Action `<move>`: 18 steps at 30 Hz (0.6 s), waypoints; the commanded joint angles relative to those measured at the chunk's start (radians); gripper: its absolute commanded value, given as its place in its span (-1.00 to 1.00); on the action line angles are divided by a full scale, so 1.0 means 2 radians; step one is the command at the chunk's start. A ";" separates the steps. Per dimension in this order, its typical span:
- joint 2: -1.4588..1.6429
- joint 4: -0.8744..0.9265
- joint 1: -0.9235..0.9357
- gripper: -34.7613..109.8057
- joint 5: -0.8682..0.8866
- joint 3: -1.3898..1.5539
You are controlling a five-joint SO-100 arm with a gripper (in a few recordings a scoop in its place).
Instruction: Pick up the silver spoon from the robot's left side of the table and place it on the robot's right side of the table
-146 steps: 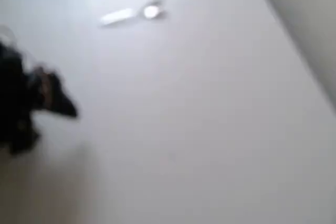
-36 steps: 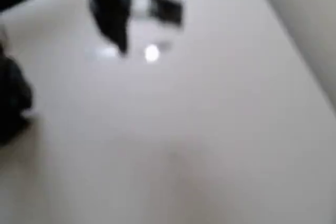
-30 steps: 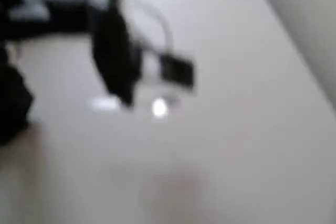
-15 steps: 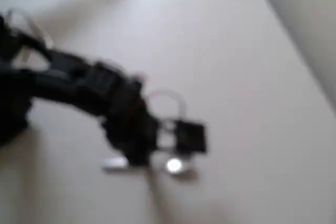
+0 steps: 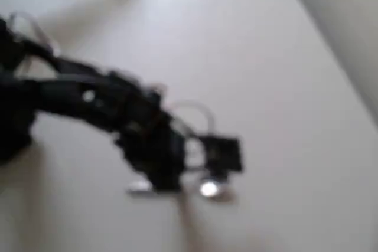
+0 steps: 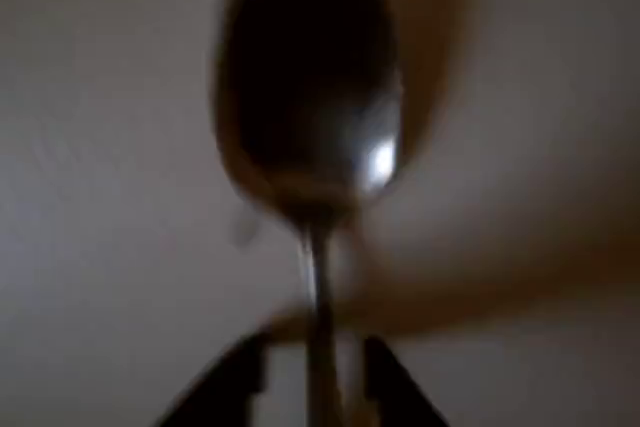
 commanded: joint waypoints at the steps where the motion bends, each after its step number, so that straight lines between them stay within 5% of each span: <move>1: 0.054 0.103 0.002 -0.09 0.010 0.000; 10: 0.281 0.121 -0.028 0.03 0.120 0.000; 13: 0.394 0.116 -0.077 -0.16 0.266 0.000; 15: 0.486 0.107 -0.117 -0.54 0.420 0.005; 18: 0.630 0.143 -0.166 -0.54 0.662 0.017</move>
